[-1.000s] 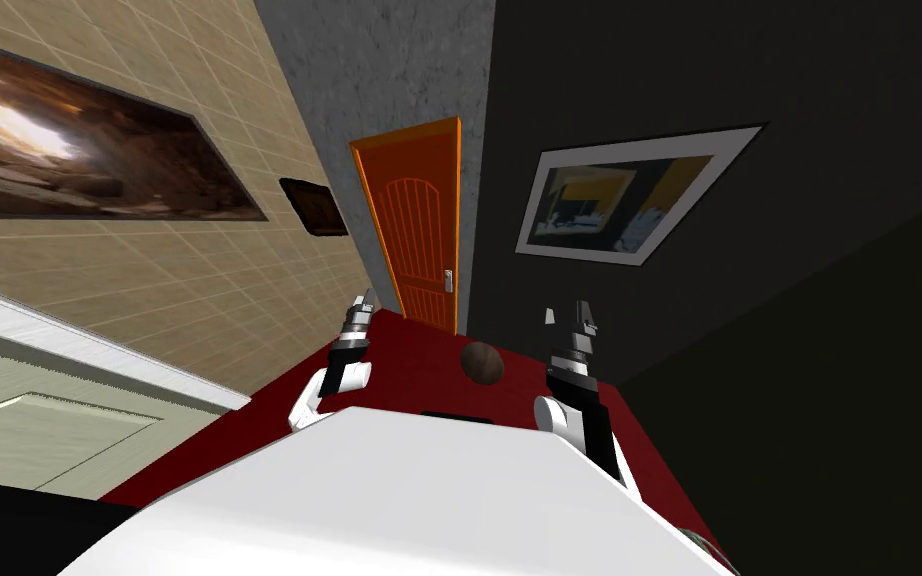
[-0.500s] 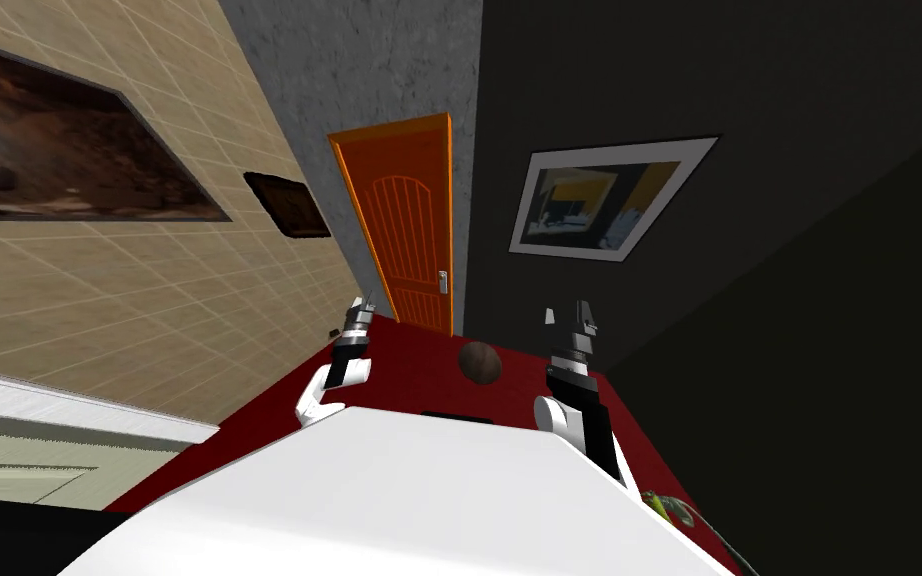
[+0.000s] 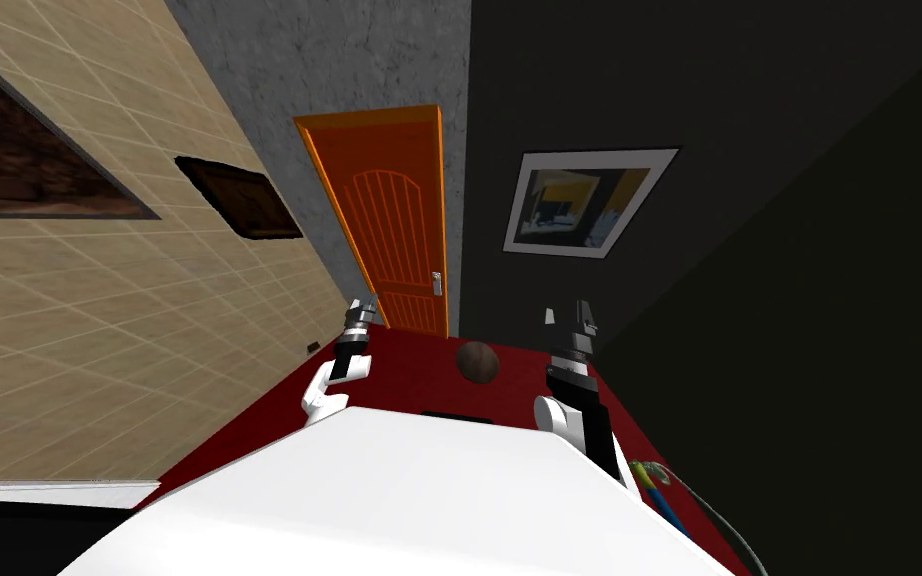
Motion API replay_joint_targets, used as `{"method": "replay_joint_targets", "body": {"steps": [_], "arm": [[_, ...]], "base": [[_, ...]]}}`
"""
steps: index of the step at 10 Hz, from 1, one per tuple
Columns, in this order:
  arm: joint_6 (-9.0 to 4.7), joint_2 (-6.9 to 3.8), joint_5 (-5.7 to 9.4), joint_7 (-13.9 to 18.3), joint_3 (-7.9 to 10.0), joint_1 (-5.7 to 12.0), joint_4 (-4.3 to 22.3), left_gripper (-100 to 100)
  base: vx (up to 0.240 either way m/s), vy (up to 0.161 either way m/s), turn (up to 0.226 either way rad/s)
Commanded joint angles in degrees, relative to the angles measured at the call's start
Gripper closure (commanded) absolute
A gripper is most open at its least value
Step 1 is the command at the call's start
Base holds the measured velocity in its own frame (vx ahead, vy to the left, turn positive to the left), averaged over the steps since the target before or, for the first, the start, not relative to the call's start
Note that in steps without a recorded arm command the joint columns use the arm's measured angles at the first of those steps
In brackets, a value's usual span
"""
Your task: Push the door open
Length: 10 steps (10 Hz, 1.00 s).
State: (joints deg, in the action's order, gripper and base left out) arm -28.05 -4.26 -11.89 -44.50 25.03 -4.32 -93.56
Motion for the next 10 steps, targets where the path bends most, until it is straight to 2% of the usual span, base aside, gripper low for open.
{"method": "replay_joint_targets", "body": {"steps": [1, 10], "arm": [[0.34, -0.1, -0.95, -2.2, 1.46, 1.56, 2.56, -100], [2.38, 0.9, -6.3, -13.65, 8.72, 9.78, 15.23, -100]], "base": [[0.046, 0.128, -0.219], [0.029, 0.113, -0.2]]}}
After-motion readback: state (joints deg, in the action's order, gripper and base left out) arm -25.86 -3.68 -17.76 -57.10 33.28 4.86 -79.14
